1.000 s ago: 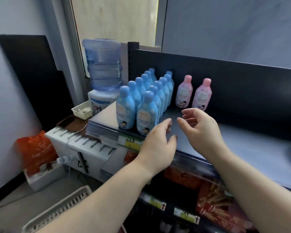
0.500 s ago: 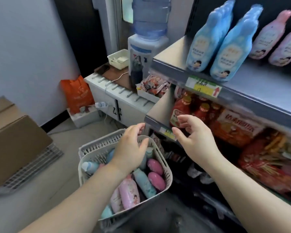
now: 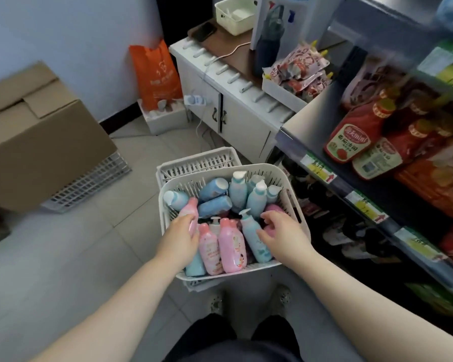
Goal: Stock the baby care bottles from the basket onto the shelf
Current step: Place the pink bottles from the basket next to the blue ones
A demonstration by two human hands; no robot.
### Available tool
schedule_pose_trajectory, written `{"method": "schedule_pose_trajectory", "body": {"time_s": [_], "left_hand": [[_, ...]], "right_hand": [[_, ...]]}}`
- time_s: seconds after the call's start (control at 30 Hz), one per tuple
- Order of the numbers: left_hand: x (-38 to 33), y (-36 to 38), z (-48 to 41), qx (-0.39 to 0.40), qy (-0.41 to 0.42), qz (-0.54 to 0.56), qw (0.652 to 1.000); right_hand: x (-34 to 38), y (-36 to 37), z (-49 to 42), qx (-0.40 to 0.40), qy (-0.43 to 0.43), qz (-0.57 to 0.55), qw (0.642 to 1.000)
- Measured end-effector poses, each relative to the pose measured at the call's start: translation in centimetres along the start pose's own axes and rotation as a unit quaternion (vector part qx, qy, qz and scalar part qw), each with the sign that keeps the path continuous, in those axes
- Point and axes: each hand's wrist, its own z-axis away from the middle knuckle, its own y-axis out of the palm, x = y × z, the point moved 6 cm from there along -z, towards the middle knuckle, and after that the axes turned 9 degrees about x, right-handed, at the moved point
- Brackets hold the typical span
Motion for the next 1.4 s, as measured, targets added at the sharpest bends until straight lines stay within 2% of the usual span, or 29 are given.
{"method": "schedule_pose_trajectory", "body": {"time_s": [0.1, 0.33, 0.47, 0.57, 0.73, 0.93, 1.07, 1.17, 1.27, 1.4], "left_hand": [[2.5, 2.1, -0.4, 0.038, -0.074, 0.013, 0.996], [5.1, 6.4, -2.2, 0.1, -0.172, 0.051, 0.979], [6.3, 8.4, -3.1, 0.125, -0.21, 0.087, 0.966], [6.3, 9.3, -3.7, 0.115, -0.228, 0.113, 0.96], [6.0, 10.3, -4.1, 0.086, -0.261, 0.138, 0.951], [5.0, 10.7, -4.3, 0.05, -0.243, 0.143, 0.958], [4.1, 10.5, -4.0, 0.065, -0.224, 0.155, 0.96], [3.6, 9.4, -3.9, 0.047, -0.194, 0.18, 0.963], [2.4, 7.1, -4.0, 0.016, -0.157, 0.213, 0.964], [-0.7, 3.5, -4.3, 0.006, -0.061, 0.291, 0.955]], "right_hand": [[0.1, 3.3, -1.9, 0.047, 0.015, -0.004, 0.999], [-0.4, 9.2, -6.3, 0.16, 0.087, -0.024, 0.983], [-1.1, 10.9, -7.2, 0.197, 0.13, -0.107, 0.966], [-1.4, 11.9, -7.4, 0.22, 0.148, -0.162, 0.951], [-1.6, 12.6, -7.8, 0.227, 0.151, -0.177, 0.946], [-2.9, 12.3, -7.9, 0.241, 0.172, -0.223, 0.929], [-3.6, 11.8, -7.8, 0.215, 0.165, -0.269, 0.924], [-4.2, 11.1, -7.8, 0.186, 0.137, -0.327, 0.916], [-2.9, 8.6, -6.9, 0.173, 0.082, -0.414, 0.89], [-1.6, 4.2, -5.3, 0.138, 0.031, -0.488, 0.861]]}}
